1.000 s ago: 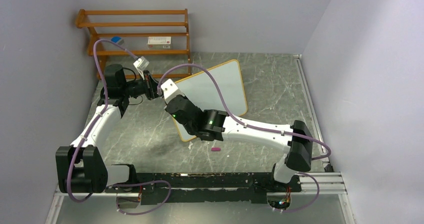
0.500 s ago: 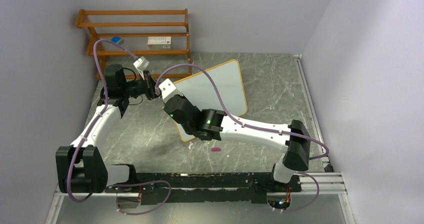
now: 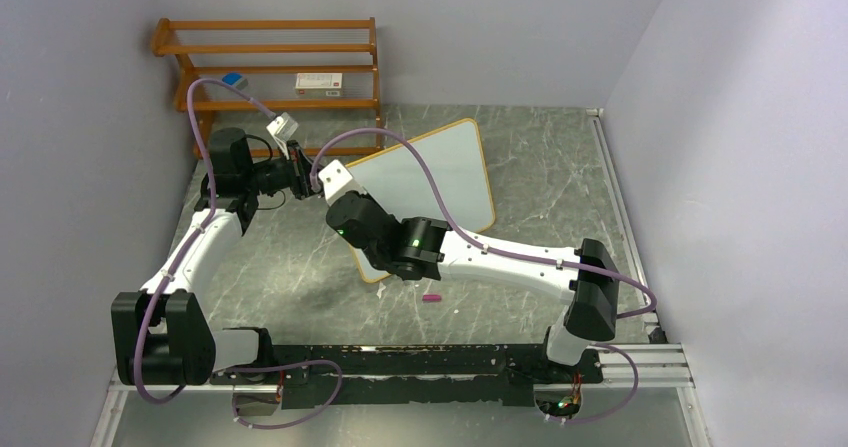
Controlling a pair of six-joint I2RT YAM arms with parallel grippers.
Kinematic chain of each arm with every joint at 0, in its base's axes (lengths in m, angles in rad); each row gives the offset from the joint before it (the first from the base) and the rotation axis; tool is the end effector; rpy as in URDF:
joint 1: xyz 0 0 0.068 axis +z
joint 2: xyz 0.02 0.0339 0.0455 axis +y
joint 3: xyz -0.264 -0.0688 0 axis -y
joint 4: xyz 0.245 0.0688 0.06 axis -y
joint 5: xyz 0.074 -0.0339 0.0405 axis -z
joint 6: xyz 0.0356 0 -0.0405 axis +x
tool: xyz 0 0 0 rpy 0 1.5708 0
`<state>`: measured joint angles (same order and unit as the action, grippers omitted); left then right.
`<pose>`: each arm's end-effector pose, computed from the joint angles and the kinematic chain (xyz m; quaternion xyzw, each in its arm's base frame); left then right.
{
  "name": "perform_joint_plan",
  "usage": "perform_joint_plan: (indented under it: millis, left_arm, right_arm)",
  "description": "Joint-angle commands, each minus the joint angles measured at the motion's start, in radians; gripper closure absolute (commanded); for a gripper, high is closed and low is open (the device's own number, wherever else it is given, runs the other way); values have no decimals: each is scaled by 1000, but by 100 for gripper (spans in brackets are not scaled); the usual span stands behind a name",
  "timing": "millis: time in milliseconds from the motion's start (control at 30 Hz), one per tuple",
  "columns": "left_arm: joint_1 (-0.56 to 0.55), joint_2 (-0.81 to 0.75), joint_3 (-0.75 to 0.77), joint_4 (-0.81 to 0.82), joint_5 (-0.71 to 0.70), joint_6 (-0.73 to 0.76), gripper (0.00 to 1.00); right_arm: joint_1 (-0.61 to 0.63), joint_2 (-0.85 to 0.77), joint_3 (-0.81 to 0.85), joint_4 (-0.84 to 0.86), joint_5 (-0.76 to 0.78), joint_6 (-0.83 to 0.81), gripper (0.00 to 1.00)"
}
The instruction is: Write a sentence on the whiteboard
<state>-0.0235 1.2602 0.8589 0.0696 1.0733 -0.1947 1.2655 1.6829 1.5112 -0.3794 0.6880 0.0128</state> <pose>0.2735 -0.0377 0.2948 0.2360 0.7225 -0.4681 0.4508 0.1381 0.3629 0.3400 -0.3483 0.7622 0.0378 0.5443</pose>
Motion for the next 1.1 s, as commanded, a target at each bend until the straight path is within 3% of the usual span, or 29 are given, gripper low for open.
perform_joint_plan:
  millis: [0,867,1067]
  left_arm:
    - [-15,-11,11,-18,-13,74,95]
    - [-14,-11,13,-25,-22,78,95]
    - [-14,-8,12,-23,-21,77,95]
  right_arm:
    - [3,14,23,-43,-12,40,100]
    - [41,2,-17,-145,-28,134,100]
    - [47,-53,-39,-75,17,103,100]
